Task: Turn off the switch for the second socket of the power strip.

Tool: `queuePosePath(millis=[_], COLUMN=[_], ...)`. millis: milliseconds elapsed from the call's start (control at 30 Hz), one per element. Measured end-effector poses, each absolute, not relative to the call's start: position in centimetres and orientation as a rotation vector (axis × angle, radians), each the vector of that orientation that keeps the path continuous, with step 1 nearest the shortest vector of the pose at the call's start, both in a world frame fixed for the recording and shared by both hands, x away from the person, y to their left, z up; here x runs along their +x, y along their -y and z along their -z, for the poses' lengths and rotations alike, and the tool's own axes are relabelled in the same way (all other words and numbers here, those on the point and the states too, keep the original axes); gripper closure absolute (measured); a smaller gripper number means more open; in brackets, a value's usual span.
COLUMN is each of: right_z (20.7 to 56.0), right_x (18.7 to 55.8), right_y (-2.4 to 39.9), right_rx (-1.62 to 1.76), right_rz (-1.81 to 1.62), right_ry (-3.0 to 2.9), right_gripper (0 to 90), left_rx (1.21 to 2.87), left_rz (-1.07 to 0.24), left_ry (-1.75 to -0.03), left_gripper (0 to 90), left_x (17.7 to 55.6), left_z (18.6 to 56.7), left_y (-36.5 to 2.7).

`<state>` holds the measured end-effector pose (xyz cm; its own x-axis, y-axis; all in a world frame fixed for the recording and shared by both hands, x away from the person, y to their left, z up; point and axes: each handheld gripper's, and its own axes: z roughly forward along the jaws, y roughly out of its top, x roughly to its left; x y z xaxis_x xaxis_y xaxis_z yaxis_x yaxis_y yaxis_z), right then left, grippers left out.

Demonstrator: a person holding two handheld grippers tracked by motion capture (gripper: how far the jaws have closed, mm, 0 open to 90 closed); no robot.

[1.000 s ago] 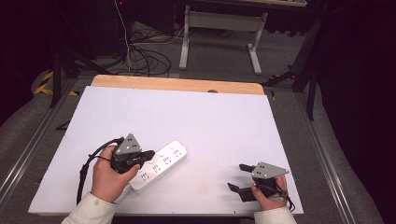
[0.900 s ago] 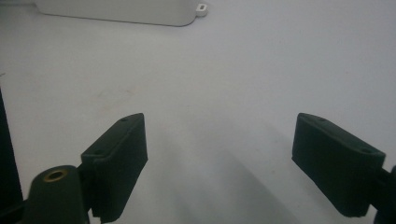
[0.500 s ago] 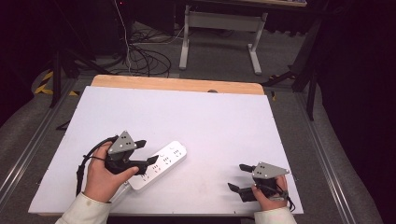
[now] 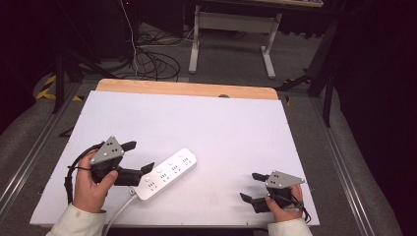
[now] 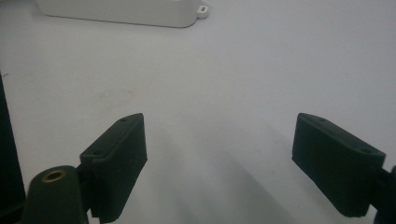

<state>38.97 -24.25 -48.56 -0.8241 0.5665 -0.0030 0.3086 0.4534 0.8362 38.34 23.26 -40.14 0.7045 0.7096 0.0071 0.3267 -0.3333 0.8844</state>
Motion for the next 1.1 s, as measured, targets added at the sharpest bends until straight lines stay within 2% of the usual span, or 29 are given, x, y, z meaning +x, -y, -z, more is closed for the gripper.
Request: queuePosePath(millis=[400, 733, 900, 1100], right_z=[48.5, 48.5, 48.5, 48.5], right_x=[38.9, 38.9, 38.9, 38.9], right_y=[24.3, 24.3, 24.2, 24.2], right_rx=[0.748, 0.742, 0.741, 0.736], right_rz=[-1.314, -1.317, -1.315, -1.323], right_ry=[-2.422, -2.422, -2.423, -2.425], right_gripper=[18.2, 17.4, 17.2, 16.6], left_rx=[1.873, 1.951, 1.915, 1.879], left_rz=[-0.482, -0.606, -0.642, -0.585], left_ry=[-0.797, -0.809, -0.845, -0.896], left_gripper=[8.6, 7.5, 7.6, 7.5], left_x=[37.3, 36.0, 35.3, 35.0], left_z=[42.1, 44.4, 45.3, 46.3], left_y=[-26.5, -27.9, -29.0, -30.2])
